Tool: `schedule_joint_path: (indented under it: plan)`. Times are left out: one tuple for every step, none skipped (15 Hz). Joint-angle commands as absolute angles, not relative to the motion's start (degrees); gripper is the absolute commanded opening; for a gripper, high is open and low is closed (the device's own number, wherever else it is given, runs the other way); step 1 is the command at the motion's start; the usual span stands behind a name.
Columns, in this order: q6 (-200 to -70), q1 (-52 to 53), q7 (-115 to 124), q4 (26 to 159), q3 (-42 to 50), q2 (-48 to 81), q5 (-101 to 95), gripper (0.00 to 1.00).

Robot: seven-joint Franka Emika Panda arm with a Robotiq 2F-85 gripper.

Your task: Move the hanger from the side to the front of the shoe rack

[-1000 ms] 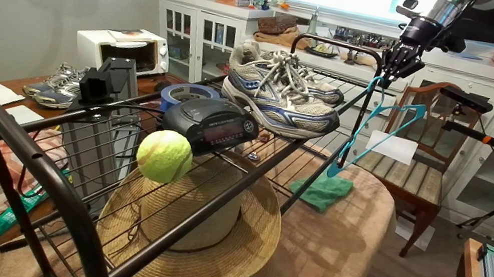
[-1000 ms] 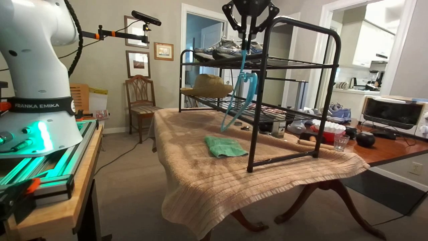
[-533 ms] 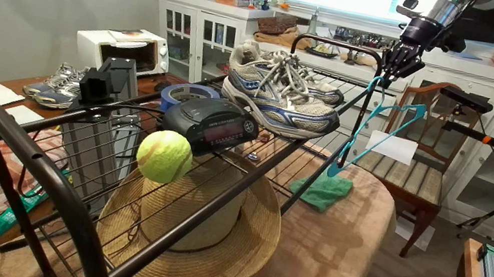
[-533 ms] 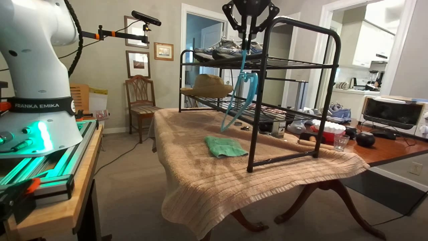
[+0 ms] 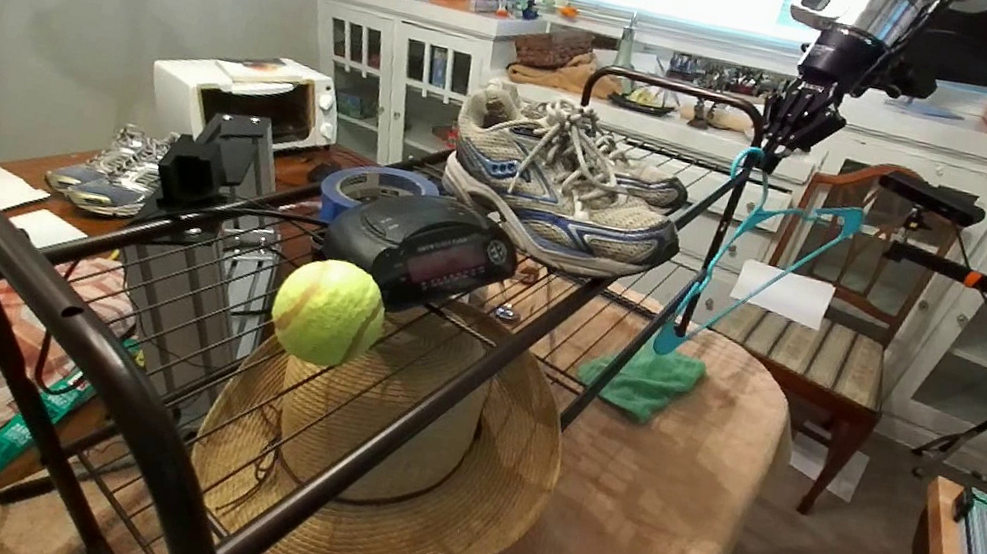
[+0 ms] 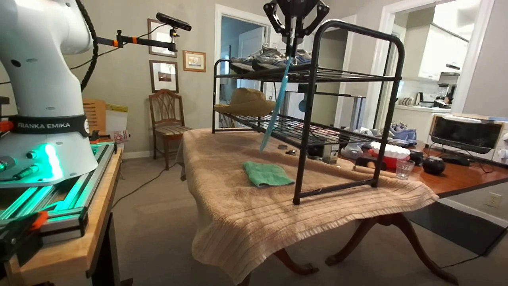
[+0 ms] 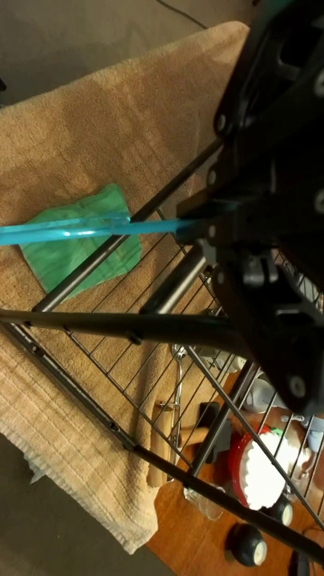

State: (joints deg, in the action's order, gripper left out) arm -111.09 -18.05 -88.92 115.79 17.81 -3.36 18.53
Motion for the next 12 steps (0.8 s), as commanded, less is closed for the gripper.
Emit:
schedule_joint_path:
  plan:
    - [-112.53,-16.9,-82.74,118.13,17.29,-4.76,17.02,0.02]
    - [-112.87,-16.71,-81.27,118.27,17.17,-4.45,17.04,0.02]
    - [-112.67,-16.56,-80.32,118.28,17.14,-4.19,17.34,0.02]
    - [-112.49,-16.41,-79.45,118.25,17.07,-4.07,17.32,0.02]
    - [-112.49,-16.31,-78.74,118.15,16.97,-4.04,17.3,0.02]
    - [-112.35,-16.24,-78.16,118.07,16.9,-3.98,17.34,0.02]
    - [-112.29,-16.18,-77.64,118.07,16.83,-3.93,17.22,0.02]
    - [-112.31,-16.14,-77.21,118.12,16.76,-3.88,17.09,0.02]
    - [-112.16,-16.11,-76.73,118.06,16.73,-3.68,16.83,0.02]
    - [-112.09,-16.06,-76.46,118.07,16.73,-3.56,16.79,0.02]
    - [-111.96,-16.04,-76.26,118.06,16.74,-3.45,16.74,0.02]
    - [-111.98,-16.0,-76.04,118.11,16.74,-3.44,16.67,0.02]
